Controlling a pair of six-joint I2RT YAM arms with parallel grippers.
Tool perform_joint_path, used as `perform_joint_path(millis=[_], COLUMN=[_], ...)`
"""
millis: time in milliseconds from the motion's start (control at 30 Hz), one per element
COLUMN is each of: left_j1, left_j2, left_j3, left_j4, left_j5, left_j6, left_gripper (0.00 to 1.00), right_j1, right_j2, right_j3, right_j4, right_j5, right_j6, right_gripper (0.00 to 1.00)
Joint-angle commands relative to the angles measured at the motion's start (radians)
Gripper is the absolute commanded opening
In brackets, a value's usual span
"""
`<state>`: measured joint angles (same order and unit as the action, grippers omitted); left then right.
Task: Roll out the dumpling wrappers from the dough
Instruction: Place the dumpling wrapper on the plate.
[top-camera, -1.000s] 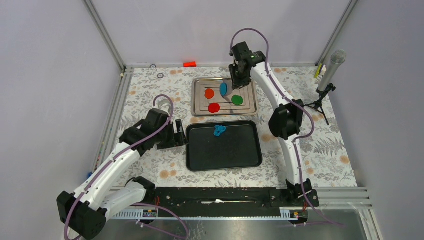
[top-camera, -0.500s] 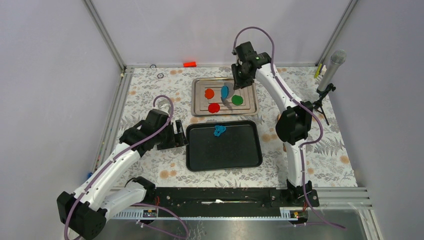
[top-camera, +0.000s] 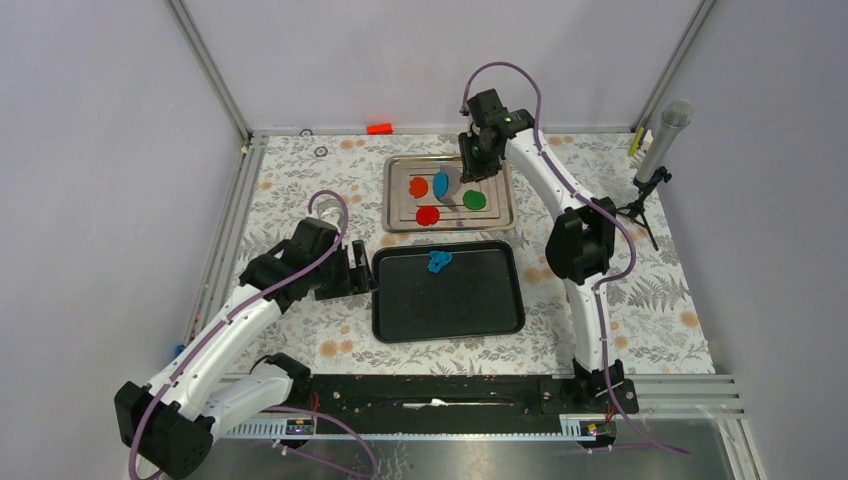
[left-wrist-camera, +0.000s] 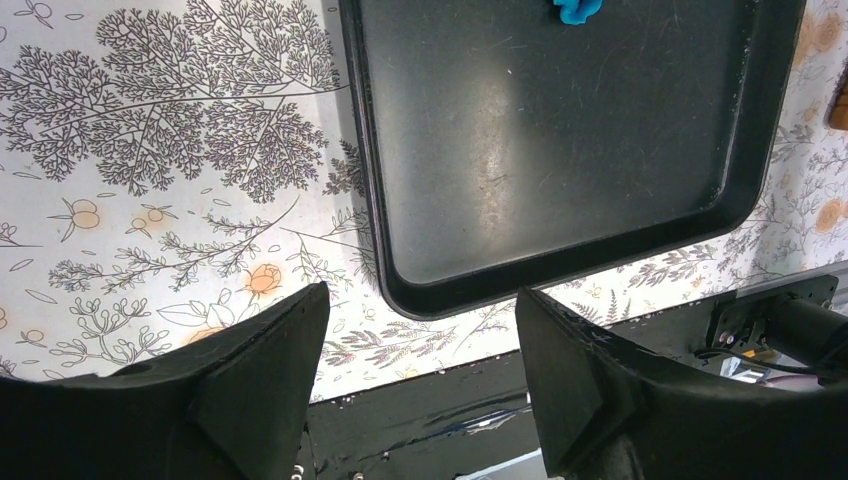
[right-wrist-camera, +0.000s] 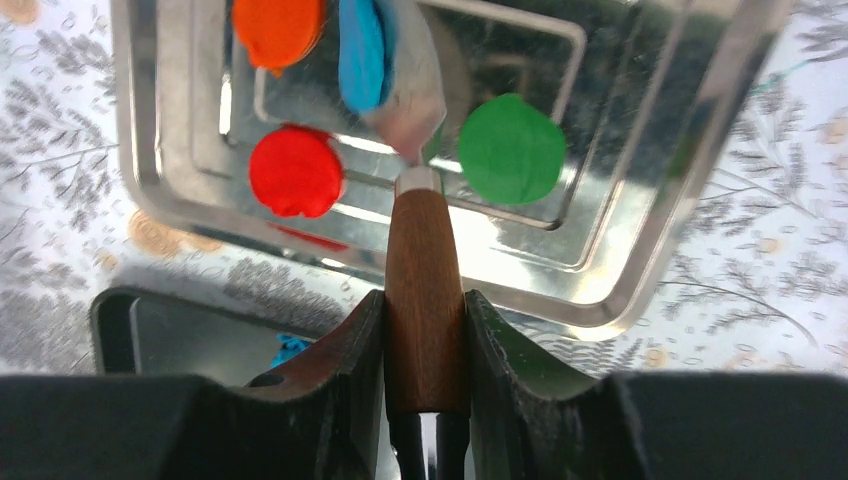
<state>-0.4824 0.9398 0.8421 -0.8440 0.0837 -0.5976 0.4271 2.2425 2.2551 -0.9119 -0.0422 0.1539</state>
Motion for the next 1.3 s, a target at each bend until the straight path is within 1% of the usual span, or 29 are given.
perform_joint_path(millis=[0, 133, 200, 267, 367, 500, 567, 800, 867, 1000, 1067, 1167, 1267], left_j1=[0.005, 0.005, 0.005, 0.005, 0.005, 0.005, 0.005, 0.005, 0.005, 0.005, 0.005, 0.005, 0.005], left_j2=[0.021, 0.023, 0.019, 0.015, 0.013, 0.017, 0.018, 0.030, 0.034, 0.042, 0.042, 0.042, 0.049], left_j3=[0.010, 0.017, 0.017, 0.016, 0.008, 0.016, 0.023, 0.054, 0.058, 0.070, 0.071, 0.072, 0.077], left_j4=[0.033, 0.037, 0.040, 0.041, 0.047, 0.049, 0.048, 0.062, 0.074, 0.084, 0.085, 0.084, 0.099], left_j5=[0.025, 0.026, 0.024, 0.024, 0.031, 0.037, 0.040, 0.047, 0.054, 0.066, 0.068, 0.075, 0.091], left_j6=[0.022, 0.019, 0.017, 0.014, 0.011, 0.012, 0.014, 0.008, 0.002, 0.000, -0.001, 0.001, -0.006], left_gripper=[0.75, 0.75, 0.75, 0.75, 0.75, 0.75, 0.75, 0.77, 0.77, 0.77, 0.77, 0.77, 0.77], right_j1=[-0.007, -0.007, -0.007, -0.007, -0.007, -0.007, -0.007, -0.007, -0.007, -0.008, -0.008, -0.008, -0.008], right_j2=[-0.014, -0.013, -0.036, -0.061, -0.079, -0.054, -0.059, -0.154, -0.168, -0.177, -0.173, -0.194, -0.216], right_j3=[0.042, 0.157, 0.160, 0.110, -0.031, -0.132, -0.139, -0.009, -0.035, -0.197, -0.248, -0.254, -0.211], right_j4=[0.010, -0.042, -0.032, -0.001, 0.066, 0.068, 0.066, 0.066, 0.085, 0.162, 0.179, 0.187, 0.189], right_j5=[0.029, 0.037, 0.038, 0.059, 0.058, 0.057, 0.082, 0.084, 0.080, 0.055, 0.050, 0.045, 0.045], right_j6=[-0.004, -0.011, -0.010, -0.010, -0.008, -0.010, -0.013, -0.010, -0.009, -0.001, 0.004, 0.009, 0.005], right_gripper=[0.00, 0.00, 0.00, 0.00, 0.00, 0.00, 0.00, 0.00, 0.00, 0.00, 0.00, 0.00, 0.00])
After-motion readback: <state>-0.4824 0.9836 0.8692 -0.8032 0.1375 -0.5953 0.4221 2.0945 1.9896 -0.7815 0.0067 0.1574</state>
